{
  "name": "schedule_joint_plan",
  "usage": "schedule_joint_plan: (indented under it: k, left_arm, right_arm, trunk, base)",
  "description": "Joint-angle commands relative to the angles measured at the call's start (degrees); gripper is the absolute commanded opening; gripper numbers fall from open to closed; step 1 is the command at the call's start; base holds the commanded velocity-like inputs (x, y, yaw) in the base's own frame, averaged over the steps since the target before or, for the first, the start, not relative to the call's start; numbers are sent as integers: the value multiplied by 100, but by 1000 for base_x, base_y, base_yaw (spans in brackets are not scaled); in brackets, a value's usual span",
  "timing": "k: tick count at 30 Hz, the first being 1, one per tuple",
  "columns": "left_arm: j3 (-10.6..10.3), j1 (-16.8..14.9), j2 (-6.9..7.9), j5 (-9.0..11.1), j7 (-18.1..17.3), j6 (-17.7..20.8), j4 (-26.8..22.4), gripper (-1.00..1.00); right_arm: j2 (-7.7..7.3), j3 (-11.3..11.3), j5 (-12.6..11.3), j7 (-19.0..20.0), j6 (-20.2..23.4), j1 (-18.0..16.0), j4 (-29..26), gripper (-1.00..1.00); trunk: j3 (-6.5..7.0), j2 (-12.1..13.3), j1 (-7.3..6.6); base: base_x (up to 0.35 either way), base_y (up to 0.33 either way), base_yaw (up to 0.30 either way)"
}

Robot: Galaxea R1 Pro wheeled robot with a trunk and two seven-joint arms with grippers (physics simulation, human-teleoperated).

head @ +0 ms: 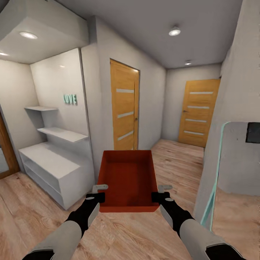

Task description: Move the two storage containers from the living room to the garage. In the garage, place one container on the floor and stack the other container on top of it (either order is fine).

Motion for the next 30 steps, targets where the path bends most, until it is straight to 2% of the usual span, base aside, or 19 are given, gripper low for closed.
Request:
schedule_joint_plan:
  k: [1, 6, 30]
  left_arm:
    - [329, -2, -5, 148, 267, 48, -247, -100]
    - [331, -2, -7, 148, 267, 48, -247, -100]
    - [323, -2, -10, 148, 267, 48, -242, -100]
  right_arm:
    - [1, 50, -148, 23, 30, 2, -3, -100]
    - [1, 50, -148, 23, 30, 2, -3, -100]
    - [4, 42, -147, 23, 28, 2, -3, -100]
  trunk:
    - [-3, -4, 5]
    - [-3, -4, 5]
    - [-3, -4, 5]
  base:
    - [322, 0, -267]
    - [322, 0, -169]
    - [322, 84, -11]
